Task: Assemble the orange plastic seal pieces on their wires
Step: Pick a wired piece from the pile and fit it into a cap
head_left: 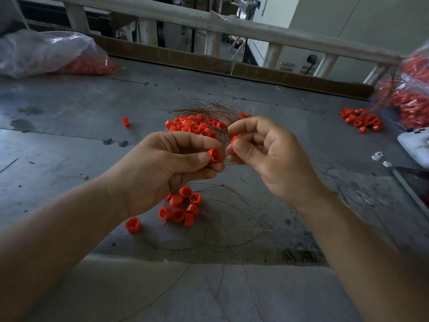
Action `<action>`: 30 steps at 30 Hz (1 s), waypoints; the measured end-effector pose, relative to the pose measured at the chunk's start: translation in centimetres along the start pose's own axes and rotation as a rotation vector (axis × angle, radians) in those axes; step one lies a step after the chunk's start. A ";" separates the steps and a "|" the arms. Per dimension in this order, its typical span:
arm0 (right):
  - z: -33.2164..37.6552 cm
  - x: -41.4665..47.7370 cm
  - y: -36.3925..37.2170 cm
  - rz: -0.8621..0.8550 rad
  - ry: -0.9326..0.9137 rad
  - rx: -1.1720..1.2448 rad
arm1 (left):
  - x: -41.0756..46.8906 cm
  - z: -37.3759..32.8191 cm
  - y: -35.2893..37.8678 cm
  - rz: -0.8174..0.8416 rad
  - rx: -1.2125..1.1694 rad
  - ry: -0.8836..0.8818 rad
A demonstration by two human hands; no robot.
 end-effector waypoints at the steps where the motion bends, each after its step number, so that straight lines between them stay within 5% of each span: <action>1: 0.0 0.0 0.2 -0.010 -0.022 -0.027 | 0.0 0.0 0.0 -0.016 0.017 0.012; 11: 0.6 -0.5 1.3 -0.130 -0.249 -0.312 | -0.1 -0.3 0.1 -0.112 0.173 0.115; 30: 0.6 -0.7 1.1 -0.211 -0.226 -0.350 | -0.1 -0.2 0.4 -0.135 0.240 0.146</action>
Point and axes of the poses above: each hand's wrist, its own x-axis towards the middle knuckle, its own y-axis out of the palm, z = x × y, the point moved 4 cm from there along x, towards the middle knuckle, and after that the axes turned 6 degrees about y, right-handed, at the moved point
